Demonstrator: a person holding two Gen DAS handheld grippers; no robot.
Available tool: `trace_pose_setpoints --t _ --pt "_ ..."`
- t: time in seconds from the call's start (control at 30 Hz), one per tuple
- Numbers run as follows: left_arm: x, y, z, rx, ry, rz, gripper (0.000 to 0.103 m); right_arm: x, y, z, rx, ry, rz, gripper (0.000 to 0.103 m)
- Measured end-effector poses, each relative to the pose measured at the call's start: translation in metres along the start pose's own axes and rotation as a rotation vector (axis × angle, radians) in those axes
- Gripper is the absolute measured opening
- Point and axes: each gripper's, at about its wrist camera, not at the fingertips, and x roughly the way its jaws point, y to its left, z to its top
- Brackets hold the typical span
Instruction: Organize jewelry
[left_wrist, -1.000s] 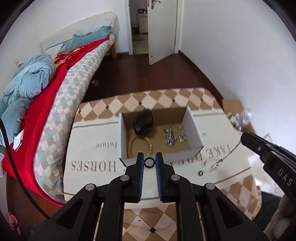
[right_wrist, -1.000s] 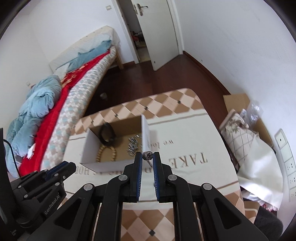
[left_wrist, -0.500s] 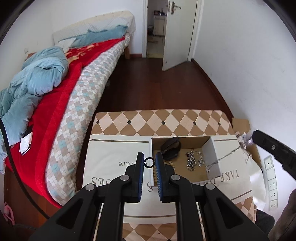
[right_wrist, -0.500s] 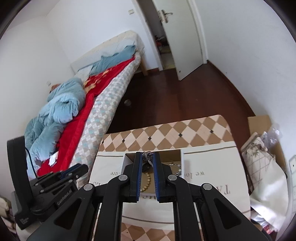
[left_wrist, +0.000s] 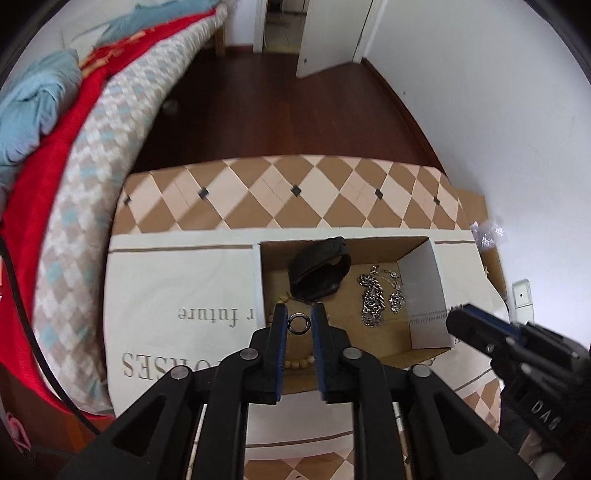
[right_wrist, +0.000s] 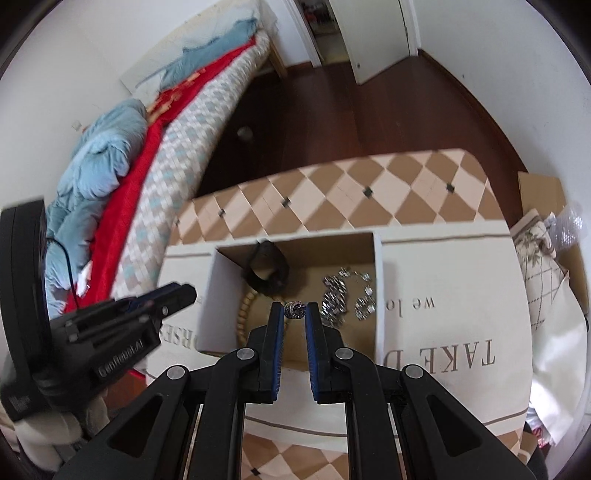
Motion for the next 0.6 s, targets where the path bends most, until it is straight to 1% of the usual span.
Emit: trace_pose_setpoints --t 0.1,0.13,0.17,0.2,0.23,0.27,0.3,0.33,0.37,0.4,0.43,0.47,0.5,0.57,0.6 --pt "0.004 0.000 0.005 -0.015 0.012 -0.002 0.021 0.011 -0.008 0.000 0.018 0.043 -0.008 0.013" --pt "0.003 0.001 0.007 -0.020 0.006 0.003 0.030 0.014 -0.011 0.000 0.022 0.060 -0.010 0.014" --pt "0.001 0.002 0.008 -0.027 -0.001 0.015 0.037 0.015 -0.013 0.000 0.026 0.066 -0.010 0.017" --pt "-0.001 0.004 0.010 -0.033 -0.008 0.017 0.053 0.016 -0.014 0.000 0.029 0.069 -0.010 0.027" --pt "-0.004 0.006 0.011 -0.041 -0.022 0.028 0.064 0.016 -0.015 0.000 0.033 0.072 -0.019 0.034" --pt "-0.008 0.008 0.011 -0.044 -0.038 0.053 0.071 0.015 -0.016 0.000 0.030 0.066 -0.032 0.045" --pt "-0.011 0.010 0.011 -0.045 -0.048 0.073 0.073 0.013 -0.015 0.000 0.024 0.060 -0.034 0.049" --pt "-0.012 0.012 0.012 -0.049 -0.055 0.091 0.075 0.012 -0.014 0.000 0.019 0.058 -0.042 0.051" --pt "-0.015 0.014 0.011 -0.050 -0.065 0.120 0.077 0.010 -0.012 0.000 0.004 0.056 -0.064 0.057" --pt "-0.017 0.015 0.009 -0.044 -0.076 0.167 0.086 0.008 -0.010 -0.001 -0.008 0.053 -0.084 0.067" --pt "-0.018 0.017 0.008 -0.040 -0.084 0.197 0.094 0.007 -0.008 -0.001 -0.018 0.048 -0.102 0.073" --pt "-0.020 0.019 0.005 -0.035 -0.099 0.234 0.096 0.005 -0.005 -0.003 -0.042 0.040 -0.142 0.085" --pt "-0.022 0.020 0.001 -0.031 -0.114 0.266 0.097 0.005 -0.002 -0.005 -0.056 0.038 -0.173 0.095" --pt "-0.025 0.024 -0.010 -0.028 -0.144 0.315 0.098 0.004 0.001 -0.009 -0.081 0.031 -0.234 0.102" --pt "-0.026 0.026 -0.012 -0.028 -0.150 0.324 0.099 0.004 0.003 -0.012 -0.089 0.026 -0.259 0.103"
